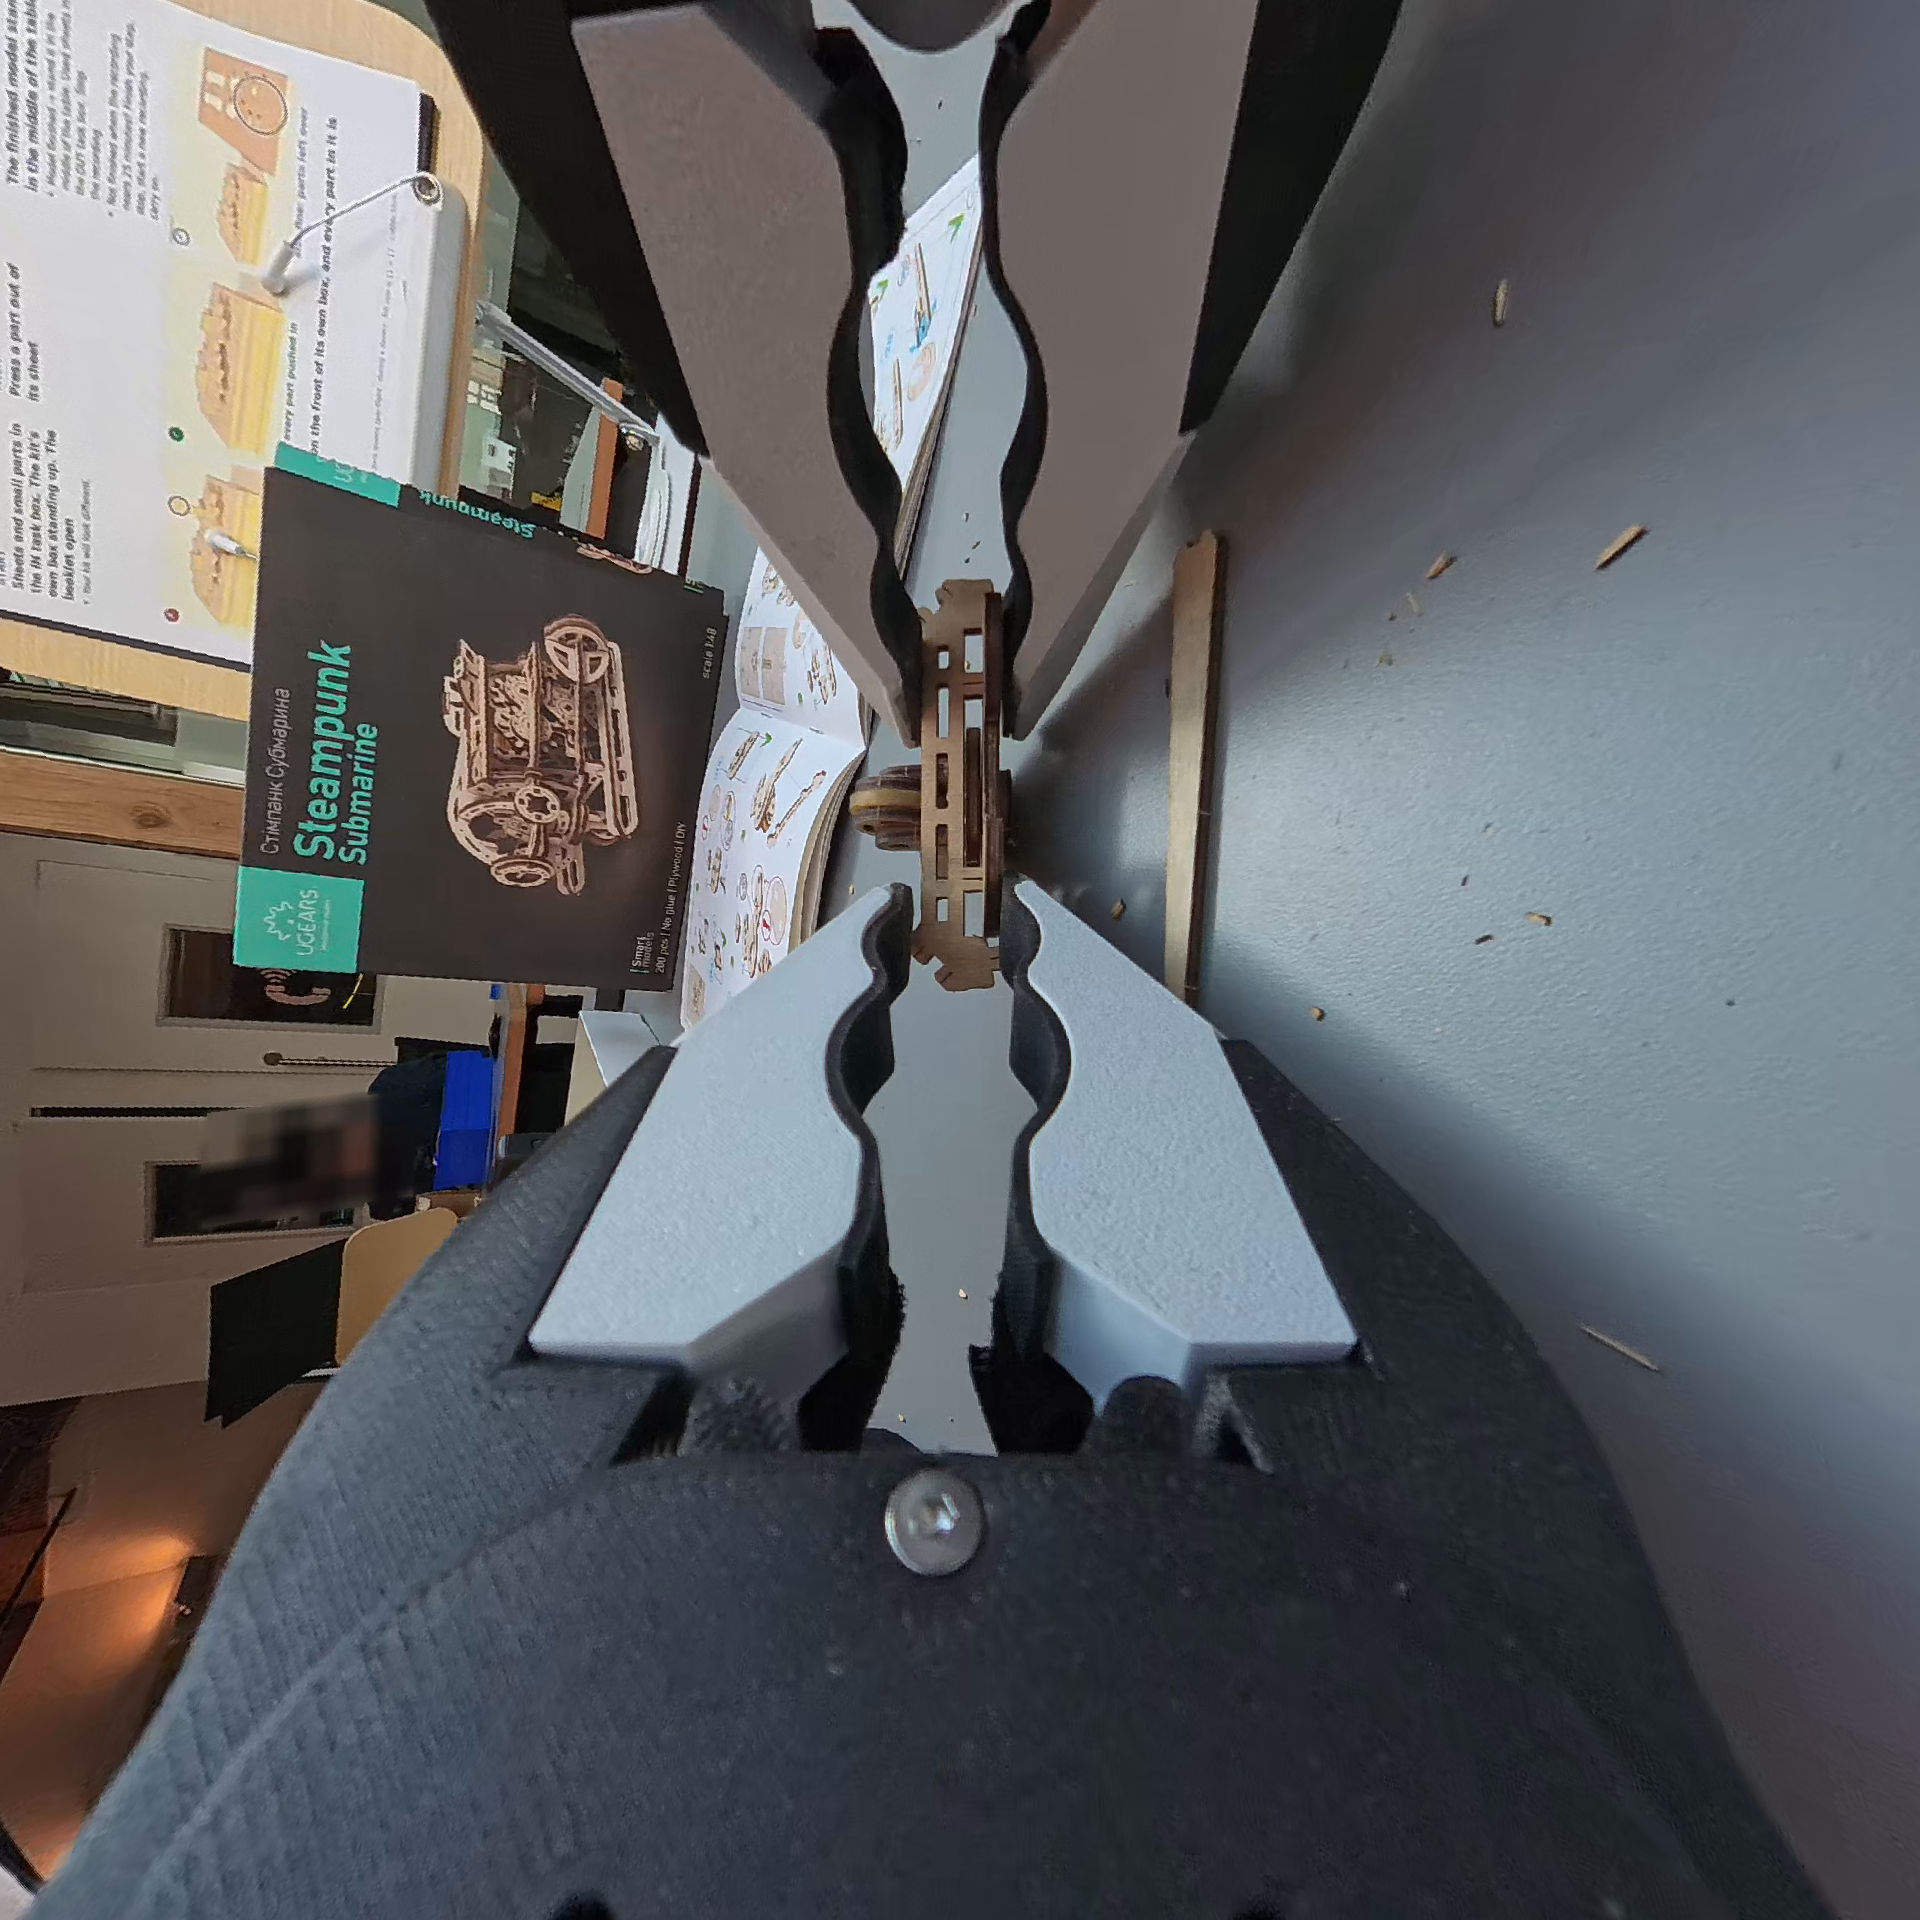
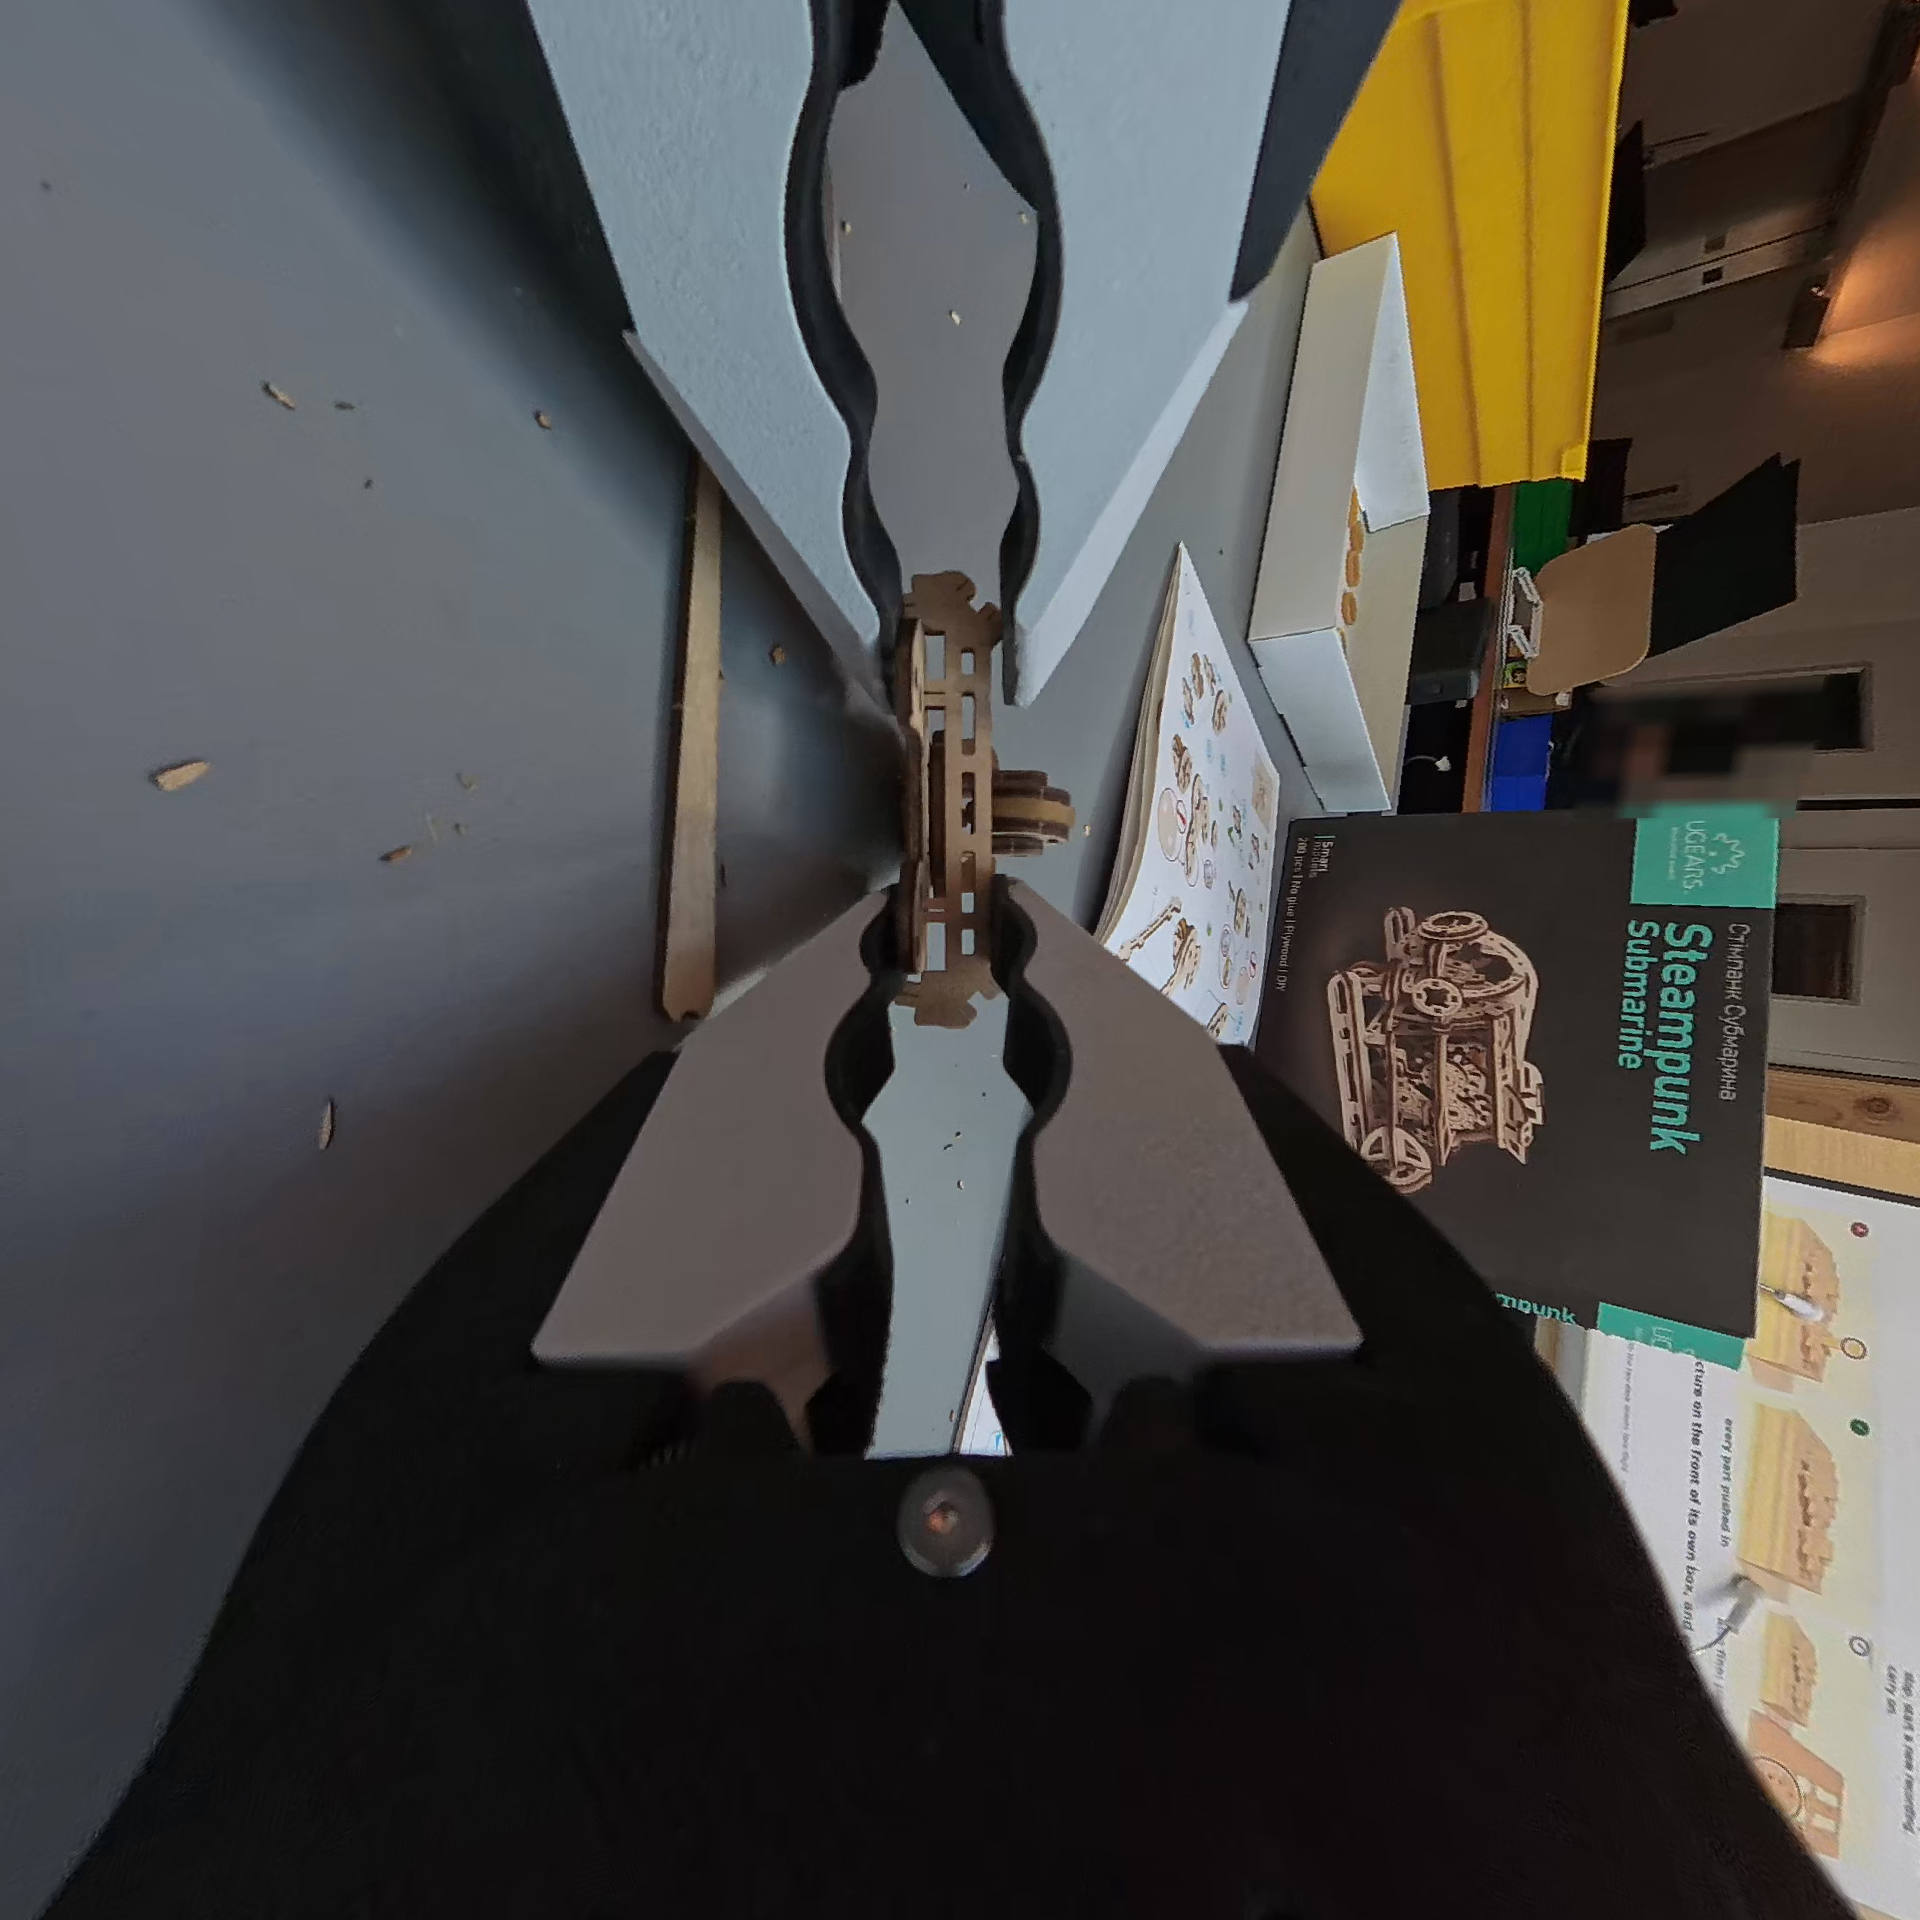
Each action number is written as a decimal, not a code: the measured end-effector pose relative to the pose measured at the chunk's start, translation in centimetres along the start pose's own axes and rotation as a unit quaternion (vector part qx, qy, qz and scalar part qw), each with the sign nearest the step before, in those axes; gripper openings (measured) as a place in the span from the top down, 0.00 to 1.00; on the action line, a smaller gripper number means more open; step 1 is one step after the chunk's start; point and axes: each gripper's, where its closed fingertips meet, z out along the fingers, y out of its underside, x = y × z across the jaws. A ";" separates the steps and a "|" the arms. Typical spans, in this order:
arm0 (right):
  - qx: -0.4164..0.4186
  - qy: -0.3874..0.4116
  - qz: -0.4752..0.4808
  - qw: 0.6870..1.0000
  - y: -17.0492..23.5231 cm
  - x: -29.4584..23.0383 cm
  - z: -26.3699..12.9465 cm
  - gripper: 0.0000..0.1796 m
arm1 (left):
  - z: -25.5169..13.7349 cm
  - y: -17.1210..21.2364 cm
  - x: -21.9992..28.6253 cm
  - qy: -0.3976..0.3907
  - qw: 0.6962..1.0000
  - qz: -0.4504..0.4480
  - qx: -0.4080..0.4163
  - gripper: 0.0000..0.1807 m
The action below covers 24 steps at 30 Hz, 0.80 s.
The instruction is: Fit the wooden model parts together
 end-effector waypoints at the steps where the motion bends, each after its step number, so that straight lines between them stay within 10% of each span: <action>1: -0.001 0.001 -0.004 1.000 0.0 0.0 0.0 0.92 | 0.0 0.0 0.0 -0.001 1.000 0.001 0.000 0.92; 24: -0.011 -0.020 0.050 0.999 -0.1 -0.2 0.2 0.90 | 0.2 0.3 0.1 -0.006 1.000 0.008 -0.012 0.92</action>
